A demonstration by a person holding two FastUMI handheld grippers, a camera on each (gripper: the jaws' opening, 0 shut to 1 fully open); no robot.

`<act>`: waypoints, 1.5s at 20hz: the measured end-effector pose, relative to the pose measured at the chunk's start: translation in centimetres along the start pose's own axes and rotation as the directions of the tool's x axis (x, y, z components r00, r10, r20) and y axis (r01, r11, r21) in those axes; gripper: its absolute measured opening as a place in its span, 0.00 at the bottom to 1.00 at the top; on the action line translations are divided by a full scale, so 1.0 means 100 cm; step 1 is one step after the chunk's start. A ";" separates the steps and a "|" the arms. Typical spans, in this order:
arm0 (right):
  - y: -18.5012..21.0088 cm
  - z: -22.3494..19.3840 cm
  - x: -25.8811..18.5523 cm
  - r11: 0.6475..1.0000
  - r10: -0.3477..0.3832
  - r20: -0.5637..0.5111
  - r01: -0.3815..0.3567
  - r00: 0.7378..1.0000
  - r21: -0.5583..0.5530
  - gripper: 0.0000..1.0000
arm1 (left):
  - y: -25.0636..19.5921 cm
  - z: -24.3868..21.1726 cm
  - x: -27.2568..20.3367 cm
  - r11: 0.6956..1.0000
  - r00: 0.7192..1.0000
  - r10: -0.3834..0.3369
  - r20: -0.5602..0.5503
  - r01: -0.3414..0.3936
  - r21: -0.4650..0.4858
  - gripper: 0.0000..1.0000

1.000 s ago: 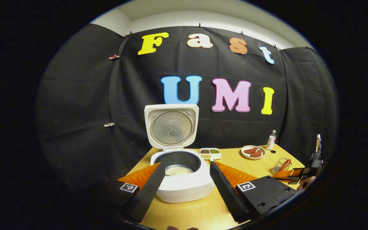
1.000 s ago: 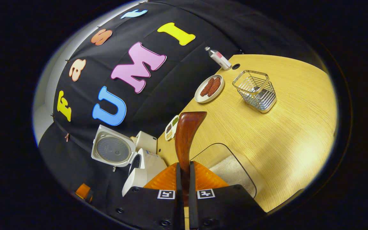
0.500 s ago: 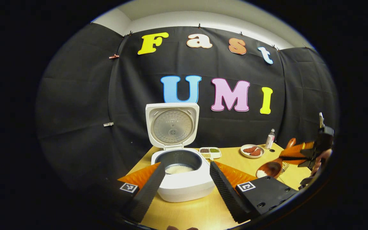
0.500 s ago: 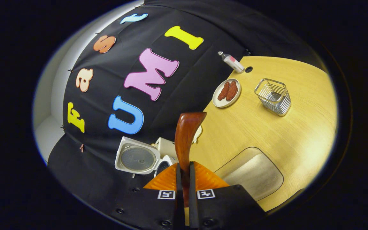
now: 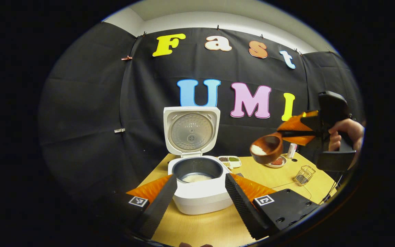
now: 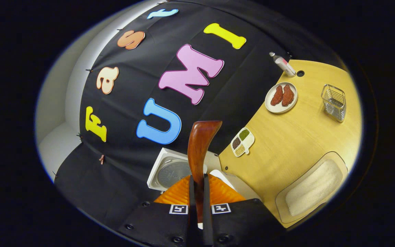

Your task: Close the left gripper, press the button to open the rice cooker; take a wooden spoon from the chopstick holder with the right hand, scoop a spoonful of rice and pour it into the rice cooker, then put the wooden spoon back into the chopstick holder.

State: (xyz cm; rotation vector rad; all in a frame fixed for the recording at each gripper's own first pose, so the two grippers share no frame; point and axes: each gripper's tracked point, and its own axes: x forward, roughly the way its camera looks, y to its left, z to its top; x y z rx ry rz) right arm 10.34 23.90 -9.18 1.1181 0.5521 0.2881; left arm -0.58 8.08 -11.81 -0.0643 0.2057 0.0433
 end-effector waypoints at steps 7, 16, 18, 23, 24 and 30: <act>0.040 -0.027 0.068 0.993 -0.014 0.020 0.016 1.000 -0.116 0.10 | -0.009 -0.014 0.003 0.999 0.999 -0.052 -0.013 0.052 -0.012 0.97; 0.059 -0.058 0.140 0.919 -0.018 0.040 0.032 0.999 -0.394 0.10 | -0.006 -0.031 0.004 0.992 0.993 -0.112 -0.028 0.110 -0.055 0.97; 0.063 -0.067 0.148 0.887 -0.007 0.034 0.022 0.999 -0.461 0.10 | 0.000 -0.034 0.004 0.991 0.993 -0.115 -0.031 0.112 -0.072 0.95; 0.077 -0.086 0.161 0.797 0.021 0.013 -0.009 1.000 -0.603 0.10 | 0.011 -0.039 0.010 0.992 0.995 -0.098 -0.035 0.094 -0.088 0.95; 0.079 -0.089 0.163 0.778 0.025 0.007 -0.014 1.000 -0.628 0.10 | 0.013 -0.040 0.010 0.992 0.995 -0.096 -0.035 0.093 -0.088 0.95; 0.095 -0.100 0.165 0.635 0.070 -0.018 -0.058 0.997 -0.770 0.10 | 0.017 -0.044 0.014 0.991 0.995 -0.096 -0.038 0.091 -0.102 0.95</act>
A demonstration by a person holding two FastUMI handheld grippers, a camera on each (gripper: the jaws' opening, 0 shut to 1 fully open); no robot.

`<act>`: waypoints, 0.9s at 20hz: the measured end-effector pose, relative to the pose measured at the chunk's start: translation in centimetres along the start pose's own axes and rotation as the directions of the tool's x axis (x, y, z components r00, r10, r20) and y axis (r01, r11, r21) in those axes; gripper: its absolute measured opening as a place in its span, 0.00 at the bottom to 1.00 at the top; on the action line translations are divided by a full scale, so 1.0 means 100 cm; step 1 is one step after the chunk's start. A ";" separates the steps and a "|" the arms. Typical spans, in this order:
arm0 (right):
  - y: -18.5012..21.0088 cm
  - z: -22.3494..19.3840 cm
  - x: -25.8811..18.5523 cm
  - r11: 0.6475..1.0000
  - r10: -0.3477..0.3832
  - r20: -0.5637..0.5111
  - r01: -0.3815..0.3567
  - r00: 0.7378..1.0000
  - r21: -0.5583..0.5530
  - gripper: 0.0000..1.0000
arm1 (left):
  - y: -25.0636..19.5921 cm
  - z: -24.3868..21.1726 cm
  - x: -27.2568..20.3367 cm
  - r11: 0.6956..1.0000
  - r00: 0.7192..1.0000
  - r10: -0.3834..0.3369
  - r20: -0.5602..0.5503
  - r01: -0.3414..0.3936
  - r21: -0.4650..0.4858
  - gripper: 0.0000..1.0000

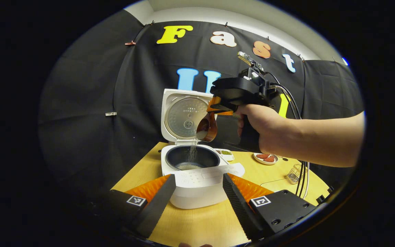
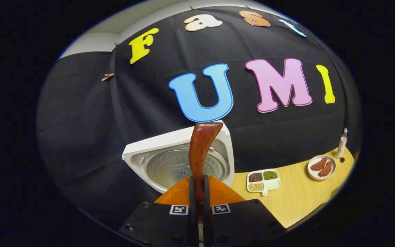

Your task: Close the left gripper, press the button to open the rice cooker; take a wooden spoon from the chopstick holder with the right hand, scoop a spoonful of rice and pour it into the rice cooker, then put the wooden spoon back into the chopstick holder.

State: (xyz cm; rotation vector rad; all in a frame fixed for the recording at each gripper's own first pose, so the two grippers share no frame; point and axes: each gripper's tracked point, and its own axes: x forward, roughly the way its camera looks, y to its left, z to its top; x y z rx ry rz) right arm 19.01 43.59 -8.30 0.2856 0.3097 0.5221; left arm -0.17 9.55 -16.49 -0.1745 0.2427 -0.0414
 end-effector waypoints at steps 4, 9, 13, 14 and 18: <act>0.016 0.000 -0.006 0.992 0.048 0.023 -0.045 0.999 -0.119 0.10 | 0.000 -0.004 0.001 1.000 1.000 -0.002 -0.001 0.002 -0.003 0.95; 0.035 -0.001 -0.013 0.944 0.113 0.023 -0.100 0.993 -0.313 0.10 | 0.000 -0.002 0.004 1.000 1.000 0.001 0.002 -0.001 -0.008 0.95; 0.053 -0.003 -0.022 0.860 0.178 0.019 -0.146 0.984 -0.489 0.10 | -0.001 0.000 0.005 1.000 1.000 -0.002 0.003 0.002 -0.009 0.95; 0.060 -0.004 -0.024 0.829 0.195 0.018 -0.155 0.981 -0.538 0.10 | -0.002 0.000 0.005 1.000 1.000 -0.003 0.003 0.003 -0.008 0.95; 0.075 -0.014 -0.034 0.747 0.245 0.004 -0.187 0.969 -0.638 0.10 | -0.005 -0.001 0.004 1.000 1.000 -0.007 0.000 0.007 -0.012 0.95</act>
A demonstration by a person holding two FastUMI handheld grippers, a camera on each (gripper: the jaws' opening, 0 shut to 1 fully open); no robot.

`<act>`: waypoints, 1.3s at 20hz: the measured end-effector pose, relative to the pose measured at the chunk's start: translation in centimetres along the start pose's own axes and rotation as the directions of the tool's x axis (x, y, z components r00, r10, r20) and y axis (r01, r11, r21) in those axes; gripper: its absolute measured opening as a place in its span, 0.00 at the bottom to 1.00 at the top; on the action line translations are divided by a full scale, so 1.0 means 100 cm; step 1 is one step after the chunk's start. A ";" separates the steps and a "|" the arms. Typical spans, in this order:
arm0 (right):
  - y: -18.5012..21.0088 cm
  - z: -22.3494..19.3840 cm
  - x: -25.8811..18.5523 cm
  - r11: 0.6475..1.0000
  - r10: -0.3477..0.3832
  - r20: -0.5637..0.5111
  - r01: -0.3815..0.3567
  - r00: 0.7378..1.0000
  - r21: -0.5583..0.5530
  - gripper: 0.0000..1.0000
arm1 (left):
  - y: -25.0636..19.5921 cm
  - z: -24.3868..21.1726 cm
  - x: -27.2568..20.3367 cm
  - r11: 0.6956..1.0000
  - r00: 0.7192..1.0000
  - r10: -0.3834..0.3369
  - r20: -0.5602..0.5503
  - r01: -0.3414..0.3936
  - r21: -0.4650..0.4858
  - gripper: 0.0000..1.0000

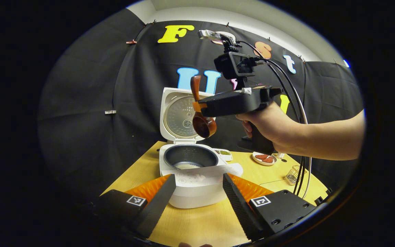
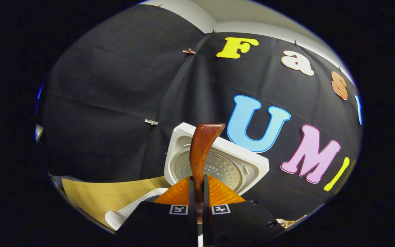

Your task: Close the left gripper, press the button to open the rice cooker; take a wooden spoon from the chopstick holder with the right hand, scoop a spoonful of rice and pour it into the rice cooker, then put the wooden spoon back into the chopstick holder.

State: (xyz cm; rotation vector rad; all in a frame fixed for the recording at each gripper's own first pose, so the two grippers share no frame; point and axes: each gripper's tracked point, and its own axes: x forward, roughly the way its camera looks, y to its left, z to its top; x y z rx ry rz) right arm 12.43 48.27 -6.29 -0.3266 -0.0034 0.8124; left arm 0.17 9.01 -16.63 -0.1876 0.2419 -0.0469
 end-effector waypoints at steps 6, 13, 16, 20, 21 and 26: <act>-0.017 -0.013 0.000 0.979 -0.031 -0.040 0.039 0.999 0.200 0.10 | -0.001 0.001 -0.006 1.000 1.000 0.008 0.006 -0.008 0.006 0.95; -0.052 -0.045 -0.012 0.723 -0.068 -0.161 0.160 0.985 0.672 0.10 | -0.006 0.004 -0.020 0.999 1.000 0.018 0.020 -0.018 0.027 0.95; -0.078 -0.042 -0.031 0.625 -0.104 -0.154 0.185 0.983 0.759 0.10 | -0.012 0.006 -0.026 0.999 1.000 0.015 0.021 -0.016 0.037 0.95; -0.116 -0.045 -0.069 0.479 -0.139 -0.139 0.190 0.980 0.857 0.10 | -0.025 0.011 -0.031 0.999 1.000 0.005 0.026 -0.006 0.036 0.95; -0.128 -0.046 -0.081 0.447 -0.156 -0.134 0.191 0.979 0.874 0.10 | -0.028 0.012 -0.031 0.999 1.000 0.003 0.026 -0.004 0.032 0.95; -0.196 -0.074 -0.157 0.377 -0.265 -0.159 0.254 0.951 0.891 0.10 | -0.043 0.024 -0.032 0.997 0.999 0.000 0.040 -0.003 0.071 0.95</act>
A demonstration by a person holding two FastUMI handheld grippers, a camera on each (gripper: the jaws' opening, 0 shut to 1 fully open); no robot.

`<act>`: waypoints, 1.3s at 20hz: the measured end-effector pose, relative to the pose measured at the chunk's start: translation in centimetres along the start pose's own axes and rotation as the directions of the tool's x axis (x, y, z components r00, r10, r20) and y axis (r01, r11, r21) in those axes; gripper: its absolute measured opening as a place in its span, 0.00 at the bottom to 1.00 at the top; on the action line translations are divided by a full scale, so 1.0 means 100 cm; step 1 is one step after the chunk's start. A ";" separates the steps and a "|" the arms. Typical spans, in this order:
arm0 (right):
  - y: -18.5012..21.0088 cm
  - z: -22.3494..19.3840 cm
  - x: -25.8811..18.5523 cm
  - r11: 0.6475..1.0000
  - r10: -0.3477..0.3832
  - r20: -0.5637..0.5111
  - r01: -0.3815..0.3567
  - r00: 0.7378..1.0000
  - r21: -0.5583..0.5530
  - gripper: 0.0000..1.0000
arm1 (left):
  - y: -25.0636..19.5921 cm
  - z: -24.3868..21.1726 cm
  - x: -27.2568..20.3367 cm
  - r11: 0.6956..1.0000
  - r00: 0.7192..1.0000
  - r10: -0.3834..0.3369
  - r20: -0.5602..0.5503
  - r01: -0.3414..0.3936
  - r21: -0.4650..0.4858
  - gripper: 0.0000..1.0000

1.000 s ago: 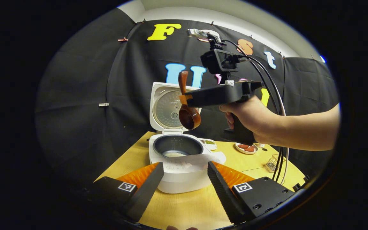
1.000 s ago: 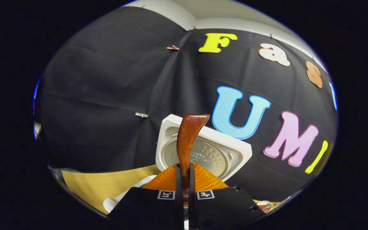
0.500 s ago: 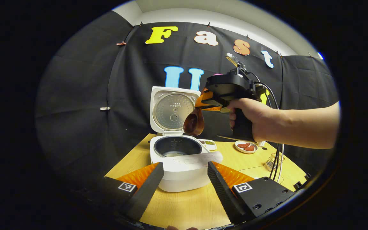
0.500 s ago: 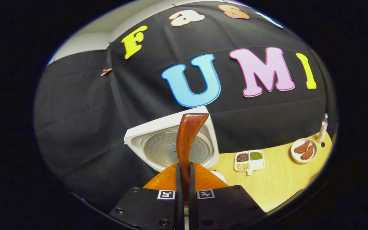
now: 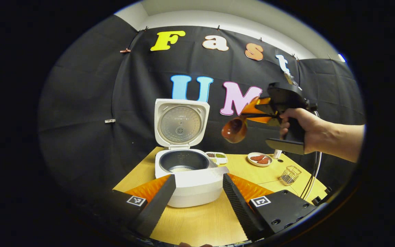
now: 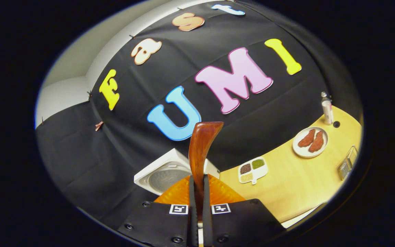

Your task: Close the left gripper, press the button to open the rice cooker; take a wooden spoon from the chopstick holder with the right hand, scoop a spoonful of rice and pour it into the rice cooker, then put the wooden spoon back into the chopstick holder.

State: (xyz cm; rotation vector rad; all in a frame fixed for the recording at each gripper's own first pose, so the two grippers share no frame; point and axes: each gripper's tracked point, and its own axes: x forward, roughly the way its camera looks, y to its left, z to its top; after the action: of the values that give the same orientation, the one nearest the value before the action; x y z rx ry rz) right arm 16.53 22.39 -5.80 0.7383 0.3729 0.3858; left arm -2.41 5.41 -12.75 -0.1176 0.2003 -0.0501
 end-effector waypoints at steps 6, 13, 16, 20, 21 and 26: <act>-0.100 0.075 -0.062 0.994 -0.112 0.095 0.113 0.989 -0.010 0.10 | -0.020 0.014 0.014 1.000 1.000 -0.001 0.001 0.001 0.017 0.95; -0.219 0.119 -0.114 0.973 -0.225 0.130 0.230 0.966 -0.021 0.10 | -0.035 0.024 0.033 0.999 0.999 0.034 0.013 -0.035 0.006 0.95; -0.272 0.117 -0.123 0.959 -0.277 0.108 0.282 0.955 -0.032 0.10 | -0.040 0.021 0.040 0.998 0.998 0.069 -0.001 -0.069 0.012 0.95; -0.328 0.102 -0.122 0.948 -0.299 0.067 0.305 0.952 -0.097 0.10 | -0.051 0.017 0.046 0.995 0.995 0.101 -0.025 -0.101 0.007 0.95; -0.340 0.098 -0.119 0.946 -0.301 0.054 0.305 0.952 -0.106 0.10 | -0.055 0.015 0.046 0.994 0.994 0.106 -0.036 -0.106 -0.005 0.95; -0.385 0.079 -0.107 0.938 -0.314 0.030 0.315 0.949 -0.146 0.10 | -0.072 0.015 0.056 0.989 0.987 0.150 -0.055 -0.150 0.000 0.95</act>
State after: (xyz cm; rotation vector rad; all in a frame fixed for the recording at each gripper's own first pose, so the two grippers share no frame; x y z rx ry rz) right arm 18.81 -13.18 -25.58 0.5214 0.4440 0.1067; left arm 3.05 -1.89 -11.52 -0.1050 0.2638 0.0972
